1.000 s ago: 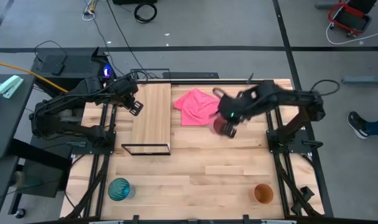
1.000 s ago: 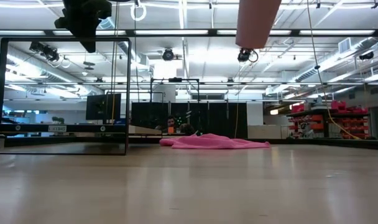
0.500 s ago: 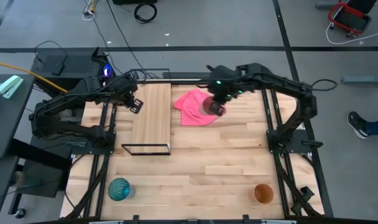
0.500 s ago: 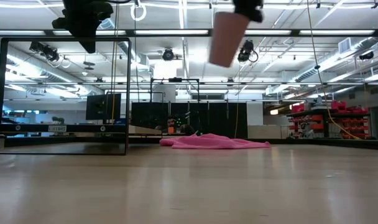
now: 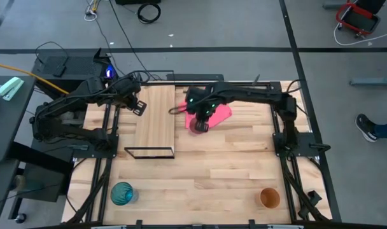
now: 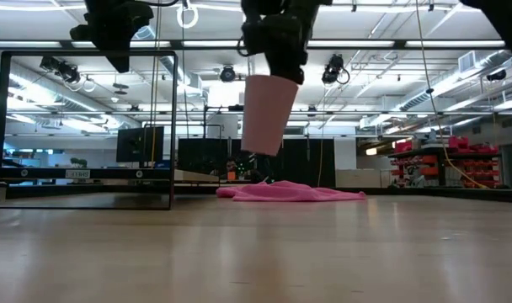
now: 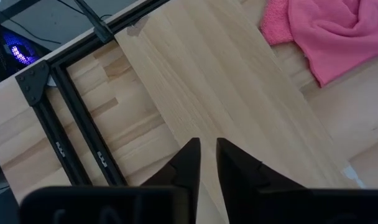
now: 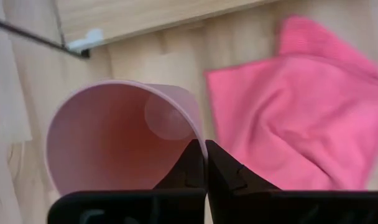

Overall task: Stack small to large cups/mugs on shelf
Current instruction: Put the pink cup on the shelf

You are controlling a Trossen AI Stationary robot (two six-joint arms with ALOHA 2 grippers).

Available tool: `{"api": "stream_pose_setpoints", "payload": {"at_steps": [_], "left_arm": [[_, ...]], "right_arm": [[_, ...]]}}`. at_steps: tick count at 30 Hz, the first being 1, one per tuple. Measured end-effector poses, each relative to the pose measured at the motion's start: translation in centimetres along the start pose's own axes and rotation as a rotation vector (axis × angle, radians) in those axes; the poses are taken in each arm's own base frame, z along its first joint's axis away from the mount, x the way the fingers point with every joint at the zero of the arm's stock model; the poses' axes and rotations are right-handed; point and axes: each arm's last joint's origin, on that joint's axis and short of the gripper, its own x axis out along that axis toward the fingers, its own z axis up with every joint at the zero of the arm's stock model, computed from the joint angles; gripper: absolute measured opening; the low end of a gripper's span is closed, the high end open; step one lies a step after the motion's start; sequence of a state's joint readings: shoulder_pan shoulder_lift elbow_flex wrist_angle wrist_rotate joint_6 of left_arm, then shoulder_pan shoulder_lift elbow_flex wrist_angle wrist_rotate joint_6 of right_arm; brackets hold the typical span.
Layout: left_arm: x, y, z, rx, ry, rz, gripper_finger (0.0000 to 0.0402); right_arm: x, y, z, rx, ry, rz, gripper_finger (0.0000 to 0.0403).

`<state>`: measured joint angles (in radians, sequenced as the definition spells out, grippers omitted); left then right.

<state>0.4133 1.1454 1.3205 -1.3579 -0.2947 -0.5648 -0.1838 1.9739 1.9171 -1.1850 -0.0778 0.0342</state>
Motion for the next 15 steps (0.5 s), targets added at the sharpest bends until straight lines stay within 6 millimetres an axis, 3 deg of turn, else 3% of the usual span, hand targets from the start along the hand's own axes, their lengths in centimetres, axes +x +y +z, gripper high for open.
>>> {"api": "stream_pose_setpoints", "payload": {"at_steps": [6,15], "left_arm": [[0.0,0.0,0.0,0.000,0.000,0.000,0.0069],[0.0,0.0,0.0,0.001,0.000,0.000,0.0070]], "right_arm": [[3.0,1.2,0.9,-0.039,0.011,0.043,0.0000],[6.2,0.5,1.4,-0.026,0.042,0.040,0.0000]]}}
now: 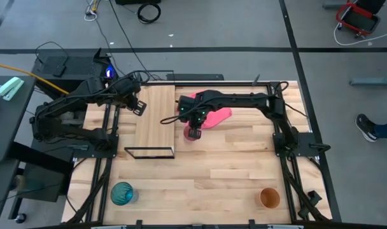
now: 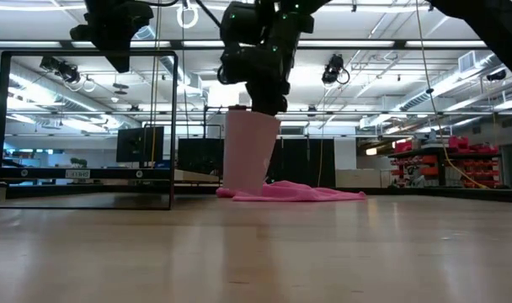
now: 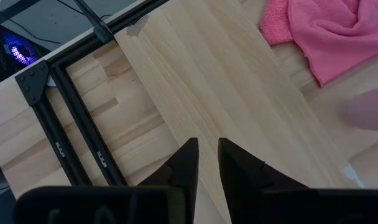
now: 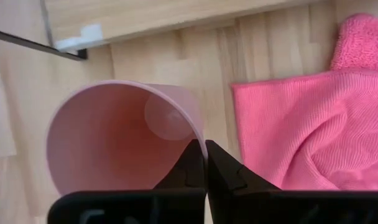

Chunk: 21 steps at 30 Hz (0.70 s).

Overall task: Stack small to large cups/mugs on shelf
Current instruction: Put the pink cup on the shelf

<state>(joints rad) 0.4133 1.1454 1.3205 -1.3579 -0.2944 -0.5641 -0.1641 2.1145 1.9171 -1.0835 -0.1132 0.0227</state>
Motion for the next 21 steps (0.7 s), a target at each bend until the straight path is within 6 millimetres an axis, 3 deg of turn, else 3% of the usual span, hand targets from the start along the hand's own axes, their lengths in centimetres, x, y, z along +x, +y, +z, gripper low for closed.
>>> {"api": "stream_pose_setpoints", "payload": {"at_steps": [21], "left_arm": [[0.0,0.0,0.0,0.000,0.000,0.000,0.0082]], "right_arm": [[0.7,-1.2,0.5,0.059,-0.030,-0.006,0.0016]]}}
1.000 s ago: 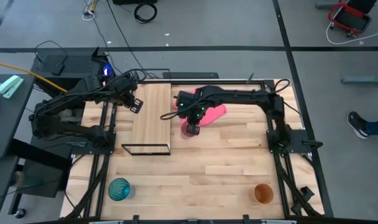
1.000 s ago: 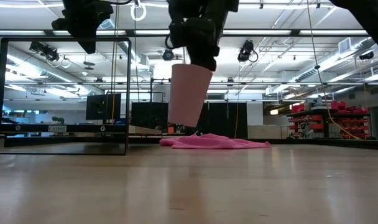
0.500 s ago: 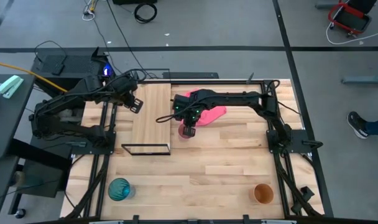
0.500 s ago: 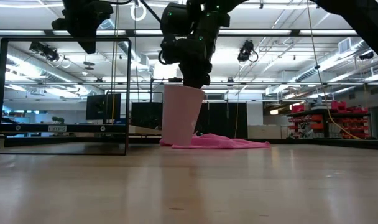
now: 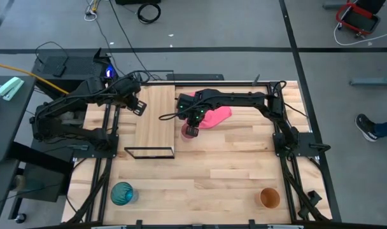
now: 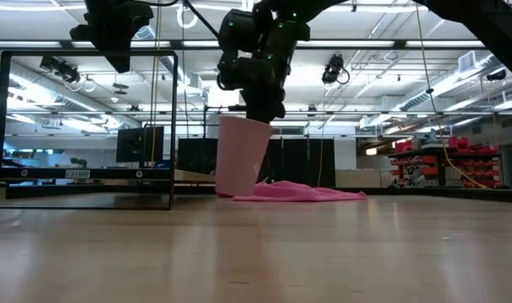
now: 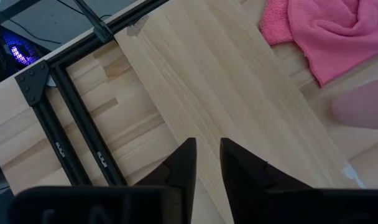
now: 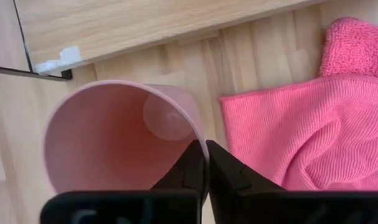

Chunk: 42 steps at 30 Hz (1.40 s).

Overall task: Stack small to large cups/mugs on shelf
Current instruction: Put the pink cup on the shelf

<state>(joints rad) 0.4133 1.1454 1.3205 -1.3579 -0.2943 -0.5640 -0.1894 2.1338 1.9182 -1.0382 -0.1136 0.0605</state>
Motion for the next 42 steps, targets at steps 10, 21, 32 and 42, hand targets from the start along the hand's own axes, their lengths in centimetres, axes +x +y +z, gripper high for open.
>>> {"api": "stream_pose_setpoints", "payload": {"at_steps": [10,21,32,42], "left_arm": [[0.0,0.0,0.0,0.000,0.000,0.000,0.0084],[0.0,-0.1,0.0,0.002,0.000,-0.002,0.0087],[0.0,-0.1,0.0,0.001,0.001,-0.005,0.0091],[0.0,-0.1,0.0,-0.002,-0.002,-0.007,0.0094]], "right_arm": [[0.0,0.1,0.0,-0.003,-0.001,0.021,0.0035],[0.0,0.2,0.2,-0.006,-0.024,0.025,0.0078],[-0.1,-0.1,0.4,0.026,-0.042,0.020,0.0090],[-2.1,-0.5,0.3,0.053,-0.074,0.018,0.0090]]}}
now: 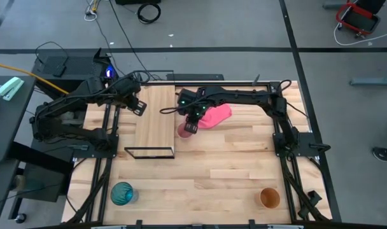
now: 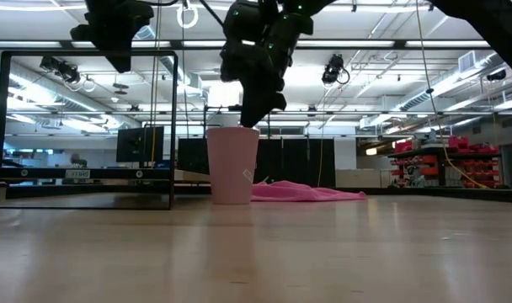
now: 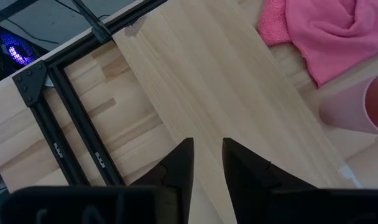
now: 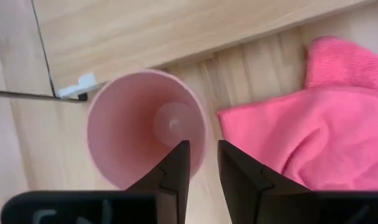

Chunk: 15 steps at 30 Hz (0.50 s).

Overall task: Stack small to large cups/mugs on shelf
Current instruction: Put the pink cup on the shelf

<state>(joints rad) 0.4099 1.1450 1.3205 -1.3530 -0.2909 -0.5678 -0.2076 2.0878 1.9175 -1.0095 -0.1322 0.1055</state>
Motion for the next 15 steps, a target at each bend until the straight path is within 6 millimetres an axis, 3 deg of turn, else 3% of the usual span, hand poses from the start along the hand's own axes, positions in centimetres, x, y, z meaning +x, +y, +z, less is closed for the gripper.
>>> {"api": "stream_pose_setpoints", "payload": {"at_steps": [4,7,15], "left_arm": [[0.0,-0.3,0.3,-0.017,-0.014,-0.063,0.0096],[-0.1,-1.0,0.9,-0.042,-0.054,-0.161,0.0095],[-1.0,-5.4,2.9,-0.014,-0.233,-0.533,0.0087]], "right_arm": [[-1.7,0.1,-0.3,0.008,-0.009,0.000,0.0090],[-4.3,0.4,-1.0,0.009,-0.013,0.001,0.0090],[-14.3,2.4,-5.0,0.035,-0.064,0.020,0.0090]]}}
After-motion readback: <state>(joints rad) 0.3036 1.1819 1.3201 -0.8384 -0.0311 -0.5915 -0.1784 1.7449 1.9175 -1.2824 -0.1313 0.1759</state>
